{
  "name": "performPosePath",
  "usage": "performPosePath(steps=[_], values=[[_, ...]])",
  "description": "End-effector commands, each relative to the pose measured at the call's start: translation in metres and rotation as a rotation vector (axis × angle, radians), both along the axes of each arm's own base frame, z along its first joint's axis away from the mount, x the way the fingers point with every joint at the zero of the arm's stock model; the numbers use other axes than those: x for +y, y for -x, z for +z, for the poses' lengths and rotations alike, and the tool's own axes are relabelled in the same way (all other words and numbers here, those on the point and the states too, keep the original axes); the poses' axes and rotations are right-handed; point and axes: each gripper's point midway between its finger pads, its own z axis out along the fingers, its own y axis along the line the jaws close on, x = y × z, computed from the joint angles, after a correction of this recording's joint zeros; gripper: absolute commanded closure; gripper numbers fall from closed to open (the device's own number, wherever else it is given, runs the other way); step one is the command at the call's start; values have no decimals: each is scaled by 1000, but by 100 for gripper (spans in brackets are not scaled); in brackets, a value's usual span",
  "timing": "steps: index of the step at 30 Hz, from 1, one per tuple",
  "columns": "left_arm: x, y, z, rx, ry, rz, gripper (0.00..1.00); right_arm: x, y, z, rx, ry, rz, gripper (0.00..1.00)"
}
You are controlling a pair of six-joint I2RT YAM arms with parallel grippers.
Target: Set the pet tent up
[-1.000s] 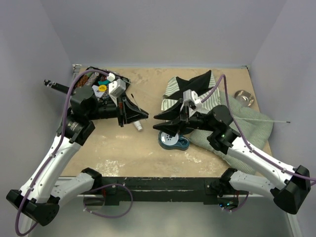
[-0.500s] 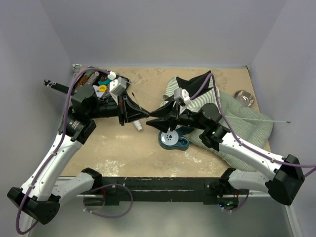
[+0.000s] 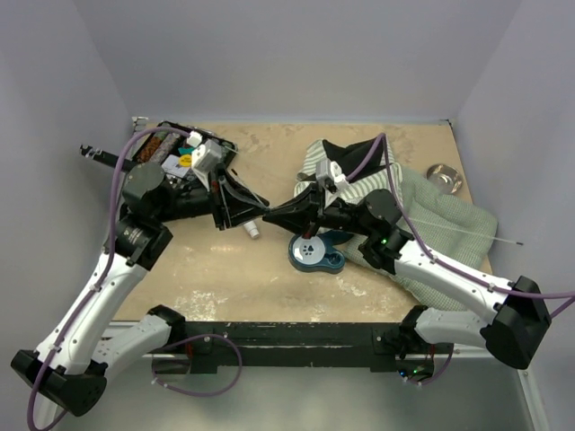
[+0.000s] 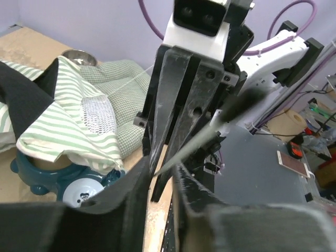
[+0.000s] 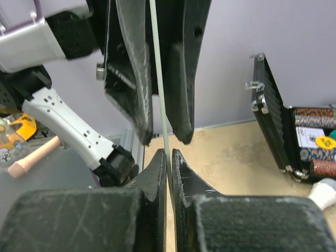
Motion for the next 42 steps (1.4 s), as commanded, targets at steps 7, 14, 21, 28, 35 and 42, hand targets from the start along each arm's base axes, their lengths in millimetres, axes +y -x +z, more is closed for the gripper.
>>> performPosePath(steps=[7, 14, 21, 28, 35, 42], values=[[47, 1, 53, -99, 334, 357, 48, -15, -1, 32, 112, -143, -16, 100], [45, 1, 68, -145, 425, 328, 50, -15, 4, 32, 119, -151, 9, 100], [30, 2, 87, -186, 470, 206, 52, -16, 6, 28, 111, -134, 18, 100], [21, 11, 99, -232, 482, 131, 62, -15, 7, 24, 117, -128, 27, 100], [17, 24, 108, -271, 493, 74, 63, -14, 6, 23, 131, -130, 26, 100], [17, 25, 112, -279, 502, 65, 77, -13, 7, 19, 130, -125, 36, 100]])
